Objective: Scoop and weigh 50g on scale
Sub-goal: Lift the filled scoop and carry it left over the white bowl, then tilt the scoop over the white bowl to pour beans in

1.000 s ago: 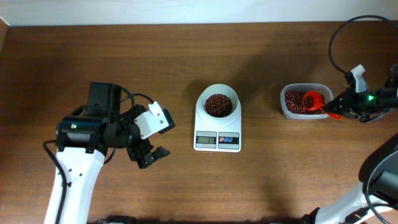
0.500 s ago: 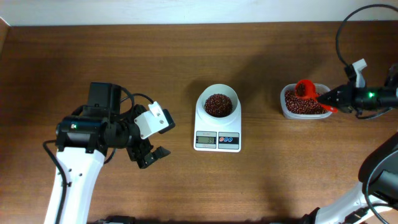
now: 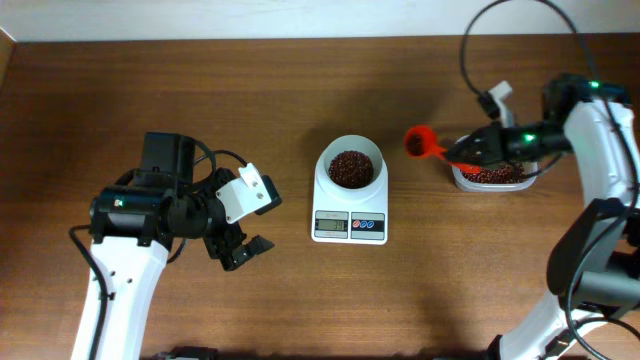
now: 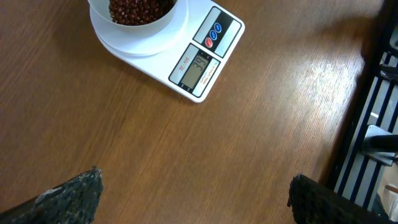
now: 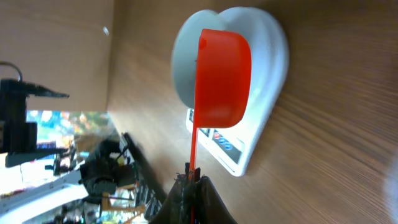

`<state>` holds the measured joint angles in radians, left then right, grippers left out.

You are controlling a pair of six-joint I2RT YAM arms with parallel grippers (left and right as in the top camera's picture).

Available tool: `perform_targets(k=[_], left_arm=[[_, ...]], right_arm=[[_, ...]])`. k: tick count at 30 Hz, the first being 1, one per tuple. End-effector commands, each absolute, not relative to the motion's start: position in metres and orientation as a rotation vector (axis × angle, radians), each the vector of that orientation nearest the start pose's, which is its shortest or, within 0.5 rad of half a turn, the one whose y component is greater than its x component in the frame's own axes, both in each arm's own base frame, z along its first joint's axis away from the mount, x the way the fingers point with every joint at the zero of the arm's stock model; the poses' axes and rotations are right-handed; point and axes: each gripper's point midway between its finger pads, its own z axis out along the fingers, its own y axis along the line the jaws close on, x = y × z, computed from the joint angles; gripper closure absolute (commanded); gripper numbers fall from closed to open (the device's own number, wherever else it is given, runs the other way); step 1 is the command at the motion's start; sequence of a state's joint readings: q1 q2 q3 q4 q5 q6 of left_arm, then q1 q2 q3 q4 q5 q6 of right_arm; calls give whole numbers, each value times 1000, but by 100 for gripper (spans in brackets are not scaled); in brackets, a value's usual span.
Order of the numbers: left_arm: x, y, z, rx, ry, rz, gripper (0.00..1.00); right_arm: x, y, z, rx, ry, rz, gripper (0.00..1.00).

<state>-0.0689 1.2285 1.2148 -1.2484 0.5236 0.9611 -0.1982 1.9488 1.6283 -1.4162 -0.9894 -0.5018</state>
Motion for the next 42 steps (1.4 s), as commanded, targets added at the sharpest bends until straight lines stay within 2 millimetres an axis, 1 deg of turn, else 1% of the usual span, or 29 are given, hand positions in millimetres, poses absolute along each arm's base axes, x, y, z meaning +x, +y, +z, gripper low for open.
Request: perform_targets(k=[1, 10, 13, 14, 19, 22, 24, 26, 31, 36, 39, 41, 42], left_arm=[[241, -102, 212, 1364, 2207, -447, 1], [241, -102, 212, 1364, 2207, -448, 1], [241, -102, 212, 1364, 2207, -448, 1], [241, -102, 212, 1364, 2207, -447, 1], [241, -102, 212, 1364, 2207, -448, 1], [241, -102, 212, 1364, 2207, -448, 1], [241, -102, 212, 1364, 2207, -447, 1], [241, -102, 212, 1364, 2207, -447, 1], [241, -102, 212, 1364, 2207, -448, 1], [241, -102, 212, 1364, 2207, -448, 1], [241, -102, 212, 1364, 2207, -448, 1], [241, -102, 212, 1364, 2207, -447, 1], [241, -102, 212, 1364, 2207, -447, 1]], right_arm=[[357, 100, 183, -383, 2540, 1440, 96], [352, 137, 185, -554, 2521, 1445, 96], [353, 148, 190, -619, 2496, 1429, 96], [356, 152, 191, -662, 2490, 1393, 96], [356, 160, 182, -786, 2553, 1232, 96], [356, 166, 183, -833, 2550, 1193, 96], [357, 168, 182, -869, 2568, 1130, 96], [360, 165, 177, -862, 2630, 1032, 96], [362, 171, 181, -913, 2637, 939, 96], [363, 171, 175, -953, 2687, 779, 96], [365, 169, 168, -937, 2743, 644, 96], [362, 177, 169, -962, 2732, 668, 96], [358, 185, 172, -989, 2708, 717, 96]])
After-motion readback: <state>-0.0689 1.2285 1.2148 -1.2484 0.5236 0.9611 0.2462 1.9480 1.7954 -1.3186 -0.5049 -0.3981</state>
